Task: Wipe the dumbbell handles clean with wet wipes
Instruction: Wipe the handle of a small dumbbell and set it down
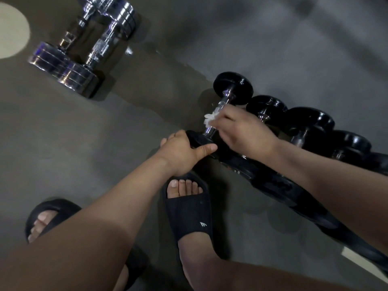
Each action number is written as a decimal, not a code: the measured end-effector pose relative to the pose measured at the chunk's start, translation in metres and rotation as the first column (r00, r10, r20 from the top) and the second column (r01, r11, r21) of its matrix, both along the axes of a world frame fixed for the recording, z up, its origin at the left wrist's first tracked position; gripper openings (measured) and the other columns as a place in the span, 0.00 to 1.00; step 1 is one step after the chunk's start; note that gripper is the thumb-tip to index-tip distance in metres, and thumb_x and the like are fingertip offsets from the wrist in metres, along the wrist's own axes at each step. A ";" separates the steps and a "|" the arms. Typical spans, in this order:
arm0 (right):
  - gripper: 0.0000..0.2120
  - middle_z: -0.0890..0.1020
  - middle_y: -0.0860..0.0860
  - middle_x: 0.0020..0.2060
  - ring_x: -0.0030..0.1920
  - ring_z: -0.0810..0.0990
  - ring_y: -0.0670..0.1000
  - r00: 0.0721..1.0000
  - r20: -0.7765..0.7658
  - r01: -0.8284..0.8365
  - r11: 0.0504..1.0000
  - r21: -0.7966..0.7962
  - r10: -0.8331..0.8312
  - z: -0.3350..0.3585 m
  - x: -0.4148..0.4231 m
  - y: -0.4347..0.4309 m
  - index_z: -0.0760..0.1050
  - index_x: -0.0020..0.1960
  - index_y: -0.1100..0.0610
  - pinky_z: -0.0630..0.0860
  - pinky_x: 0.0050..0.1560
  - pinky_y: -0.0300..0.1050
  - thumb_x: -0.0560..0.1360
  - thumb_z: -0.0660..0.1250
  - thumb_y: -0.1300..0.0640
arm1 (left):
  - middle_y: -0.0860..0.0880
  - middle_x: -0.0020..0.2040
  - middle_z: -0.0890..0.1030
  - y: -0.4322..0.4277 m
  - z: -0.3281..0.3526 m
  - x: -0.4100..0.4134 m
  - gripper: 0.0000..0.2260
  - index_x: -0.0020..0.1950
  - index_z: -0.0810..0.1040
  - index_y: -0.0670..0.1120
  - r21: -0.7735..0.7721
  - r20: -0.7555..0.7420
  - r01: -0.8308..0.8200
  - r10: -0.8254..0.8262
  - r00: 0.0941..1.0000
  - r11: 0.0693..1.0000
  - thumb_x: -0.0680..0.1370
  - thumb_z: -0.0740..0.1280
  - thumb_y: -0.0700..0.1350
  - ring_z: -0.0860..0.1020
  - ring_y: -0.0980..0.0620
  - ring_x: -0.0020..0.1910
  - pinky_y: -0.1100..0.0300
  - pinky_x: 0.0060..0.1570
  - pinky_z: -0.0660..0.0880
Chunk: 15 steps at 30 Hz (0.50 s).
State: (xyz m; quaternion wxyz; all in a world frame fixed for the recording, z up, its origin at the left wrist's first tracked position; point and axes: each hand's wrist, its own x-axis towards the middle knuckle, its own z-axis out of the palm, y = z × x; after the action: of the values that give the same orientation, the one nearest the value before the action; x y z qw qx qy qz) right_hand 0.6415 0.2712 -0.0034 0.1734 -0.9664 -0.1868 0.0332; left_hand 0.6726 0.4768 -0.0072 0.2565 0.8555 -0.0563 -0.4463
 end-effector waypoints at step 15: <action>0.07 0.84 0.47 0.48 0.49 0.83 0.45 0.631 -0.303 0.776 0.578 0.253 -0.714 -0.013 0.023 0.003 0.82 0.55 0.53 0.77 0.54 0.37 0.79 0.68 0.55 | 0.45 0.65 0.78 0.010 0.020 0.025 0.32 0.72 0.71 0.43 -0.096 0.066 -0.186 0.192 0.979 0.978 0.73 0.75 0.57 0.76 0.47 0.64 0.55 0.65 0.72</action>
State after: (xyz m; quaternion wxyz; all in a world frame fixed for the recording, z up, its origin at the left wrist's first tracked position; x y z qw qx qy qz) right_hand 0.6644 0.2745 -0.0168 0.3602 -0.8986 0.2505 0.0032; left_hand 0.6972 0.4873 0.0123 0.3335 0.8607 -0.0042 -0.3846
